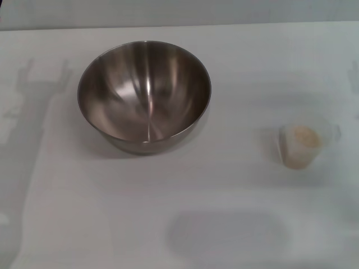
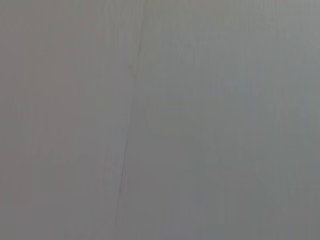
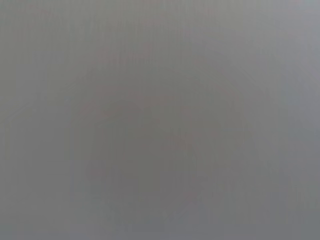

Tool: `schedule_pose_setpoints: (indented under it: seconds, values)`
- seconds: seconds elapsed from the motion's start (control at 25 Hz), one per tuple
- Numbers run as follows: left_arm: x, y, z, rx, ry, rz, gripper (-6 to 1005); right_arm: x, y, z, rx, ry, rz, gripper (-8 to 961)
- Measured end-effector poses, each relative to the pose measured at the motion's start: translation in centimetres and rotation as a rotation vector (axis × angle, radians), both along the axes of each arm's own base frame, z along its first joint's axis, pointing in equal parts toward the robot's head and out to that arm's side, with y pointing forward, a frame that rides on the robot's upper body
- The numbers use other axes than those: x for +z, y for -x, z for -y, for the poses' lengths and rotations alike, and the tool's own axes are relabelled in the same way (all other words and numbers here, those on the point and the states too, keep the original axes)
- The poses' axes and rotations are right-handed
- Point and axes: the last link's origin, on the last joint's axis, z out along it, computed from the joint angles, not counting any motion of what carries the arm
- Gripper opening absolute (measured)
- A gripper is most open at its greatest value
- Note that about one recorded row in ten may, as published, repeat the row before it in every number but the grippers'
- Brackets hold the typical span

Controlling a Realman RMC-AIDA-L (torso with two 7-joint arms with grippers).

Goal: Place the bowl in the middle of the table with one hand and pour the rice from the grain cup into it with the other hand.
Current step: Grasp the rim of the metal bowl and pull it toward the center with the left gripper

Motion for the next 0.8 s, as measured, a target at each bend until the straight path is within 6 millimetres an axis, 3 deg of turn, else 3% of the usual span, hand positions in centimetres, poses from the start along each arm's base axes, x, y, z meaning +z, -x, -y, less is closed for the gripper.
schedule_pose_setpoints:
  seconds: [0.56,0.8]
  values:
    - [-0.1,-0.1,0.0,-0.005,0.002,0.001,843,0.0,-0.1,0.1,-0.002,0.000,0.000,634]
    - [0.1,-1.2,-1.7,0.020,0.040,0.034,842,0.1,0.0,0.2,0.005,-0.008,0.002,634]
